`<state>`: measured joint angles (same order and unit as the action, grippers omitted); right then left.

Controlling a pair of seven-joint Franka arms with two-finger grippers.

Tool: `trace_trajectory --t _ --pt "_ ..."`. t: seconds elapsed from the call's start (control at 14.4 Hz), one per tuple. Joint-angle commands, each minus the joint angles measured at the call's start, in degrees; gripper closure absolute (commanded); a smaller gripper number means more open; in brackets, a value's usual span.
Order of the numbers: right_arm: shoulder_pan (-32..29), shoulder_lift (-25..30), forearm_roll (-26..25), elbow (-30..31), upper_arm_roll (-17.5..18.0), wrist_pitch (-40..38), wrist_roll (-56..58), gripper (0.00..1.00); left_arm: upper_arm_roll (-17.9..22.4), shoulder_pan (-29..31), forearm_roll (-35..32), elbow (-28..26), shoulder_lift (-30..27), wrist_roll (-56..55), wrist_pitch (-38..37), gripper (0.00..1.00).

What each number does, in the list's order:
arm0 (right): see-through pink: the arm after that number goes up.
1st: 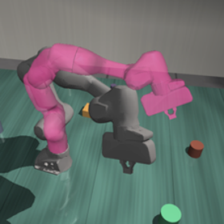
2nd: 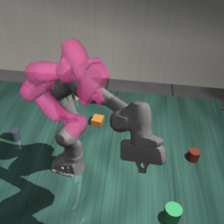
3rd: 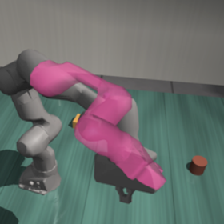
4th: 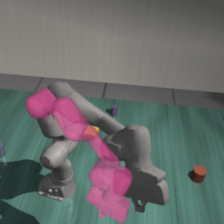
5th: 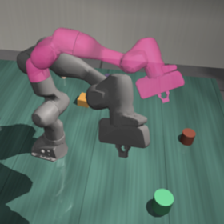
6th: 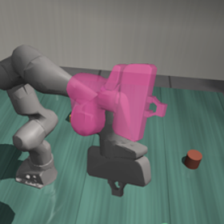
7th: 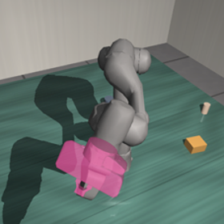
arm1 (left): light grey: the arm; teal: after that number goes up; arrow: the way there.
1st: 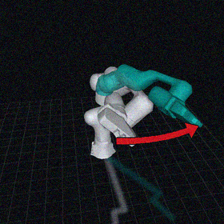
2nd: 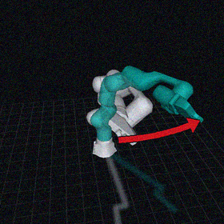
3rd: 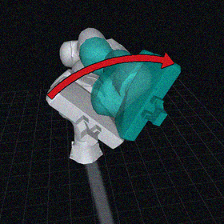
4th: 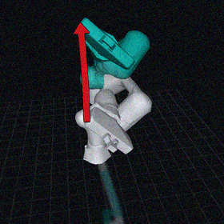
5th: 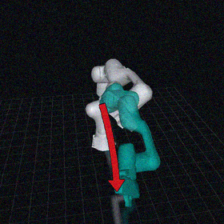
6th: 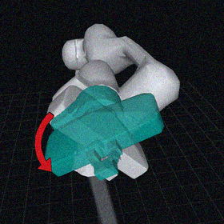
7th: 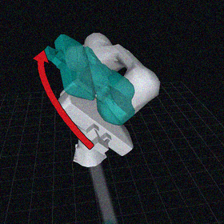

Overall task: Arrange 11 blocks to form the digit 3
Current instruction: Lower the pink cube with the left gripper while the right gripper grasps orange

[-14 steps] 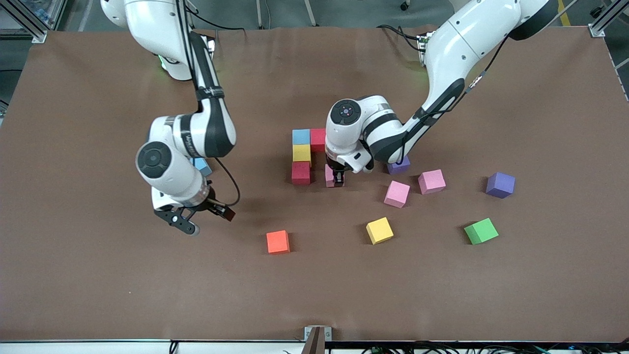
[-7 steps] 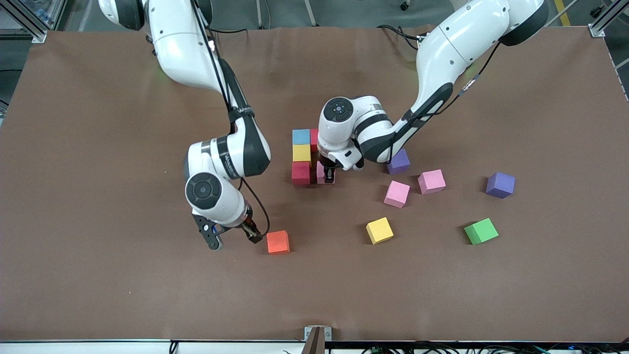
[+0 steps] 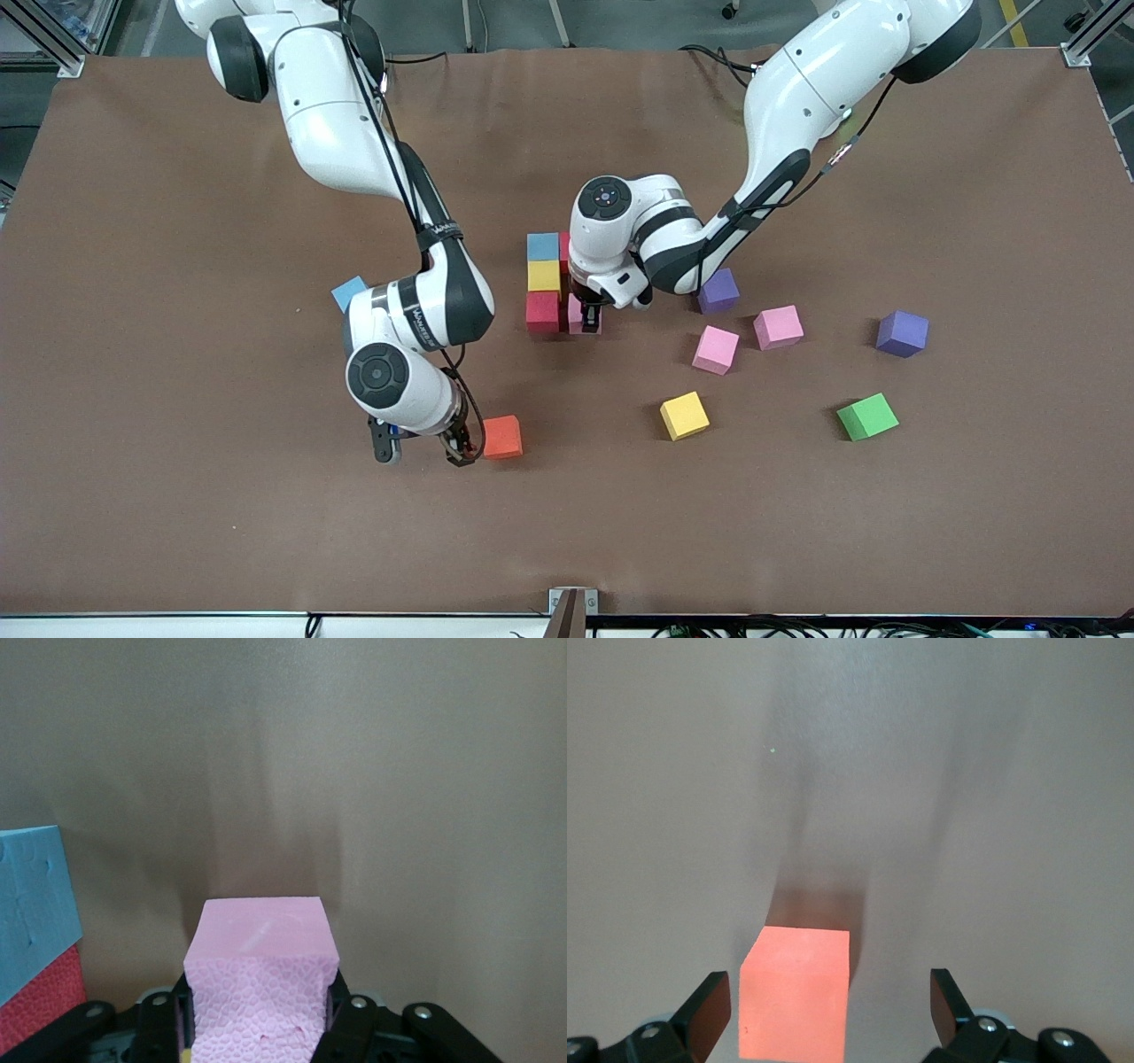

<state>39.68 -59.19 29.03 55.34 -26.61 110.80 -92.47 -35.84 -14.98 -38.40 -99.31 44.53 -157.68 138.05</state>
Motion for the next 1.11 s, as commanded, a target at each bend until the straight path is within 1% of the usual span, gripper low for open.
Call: trace_trajectory --t 0.0,0.28,0.69,1.04 --pt "-1.01 -2.77 0.68 -3.93 0.76 0.46 -4.20 0.00 0.33 -1.80 -2.55 -0.09 0.12 -9.13 0.11 0.81" --pt "-0.75 -3.65 0.59 -3.93 1.56 2.57 -6.32 0.00 0.33 -2.07 -2.47 0.17 -0.06 -11.77 0.11 0.81" --pt "-0.57 -5.14 0.59 -4.02 2.08 8.45 -7.46 0.00 0.33 -2.59 -1.85 0.87 0.21 -12.65 0.29 0.81" --pt "-0.39 -6.11 0.68 -4.10 2.17 9.34 -7.46 0.00 0.33 -2.51 -1.76 1.05 0.56 -13.00 1.08 0.80"
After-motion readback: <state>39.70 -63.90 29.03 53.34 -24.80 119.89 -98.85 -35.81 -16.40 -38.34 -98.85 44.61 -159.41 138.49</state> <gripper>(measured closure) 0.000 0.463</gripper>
